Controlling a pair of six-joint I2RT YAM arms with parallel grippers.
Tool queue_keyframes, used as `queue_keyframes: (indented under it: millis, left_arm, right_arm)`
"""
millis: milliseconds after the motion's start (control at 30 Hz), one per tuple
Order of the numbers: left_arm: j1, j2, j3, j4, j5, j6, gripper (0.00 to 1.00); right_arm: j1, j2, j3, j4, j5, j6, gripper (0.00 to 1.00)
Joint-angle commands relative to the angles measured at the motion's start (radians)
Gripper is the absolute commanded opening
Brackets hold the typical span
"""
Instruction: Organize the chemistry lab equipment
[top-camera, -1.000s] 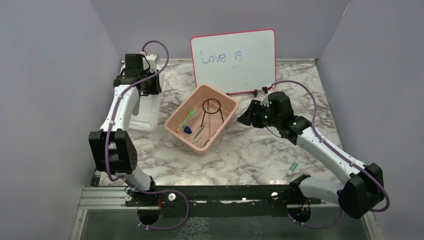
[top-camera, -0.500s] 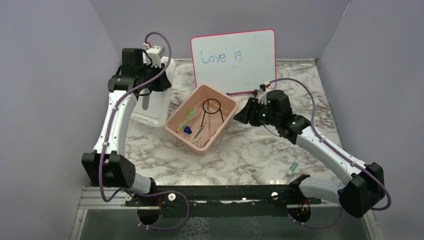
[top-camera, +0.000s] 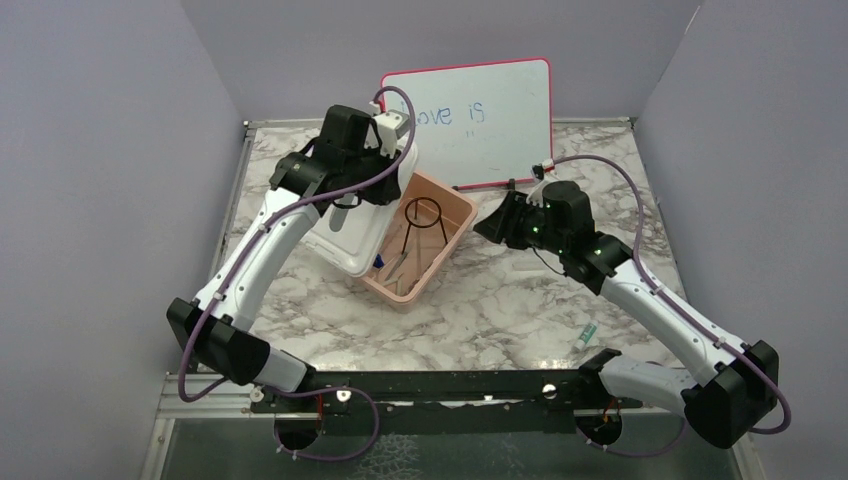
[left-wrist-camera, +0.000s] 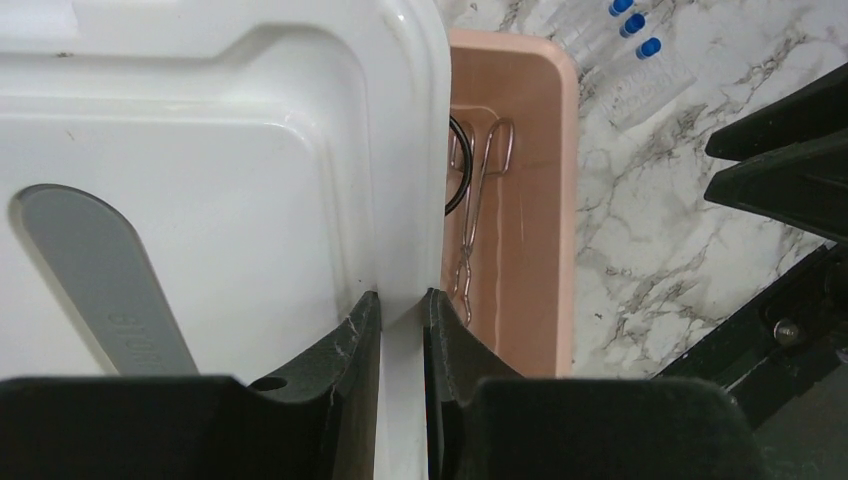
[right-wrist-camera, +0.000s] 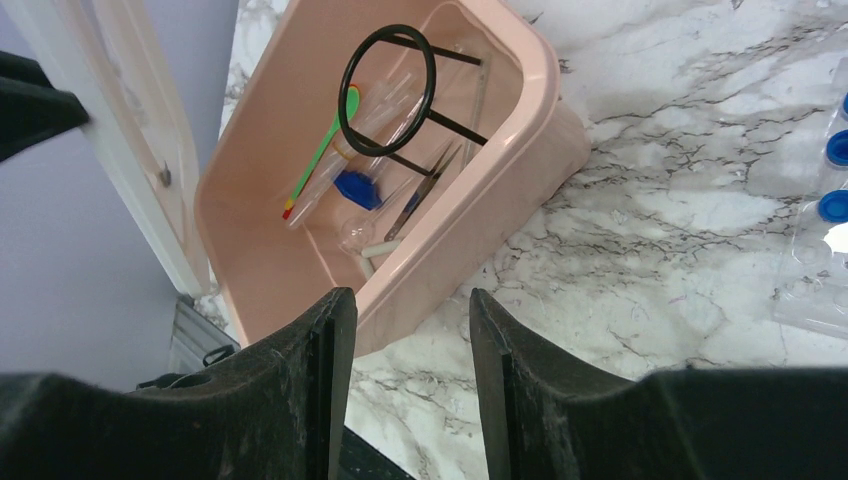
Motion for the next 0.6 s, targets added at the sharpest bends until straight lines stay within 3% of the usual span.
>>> queue_keyframes:
  millis: [0,567]
  left_arm:
    - [-0.068,0.048,0.022,-0.014,-0.086,-0.056,0.00]
    - [-0.283,0.248,0.098,-0.090,-0.216,-0.187,0.00]
  right_arm:
    - [0.005,-0.036,-0.012,-0.020,0.089,0.034,0.50]
    - [0.006,-0.076,-0.061,-0.078,0.221,0.112,0.50]
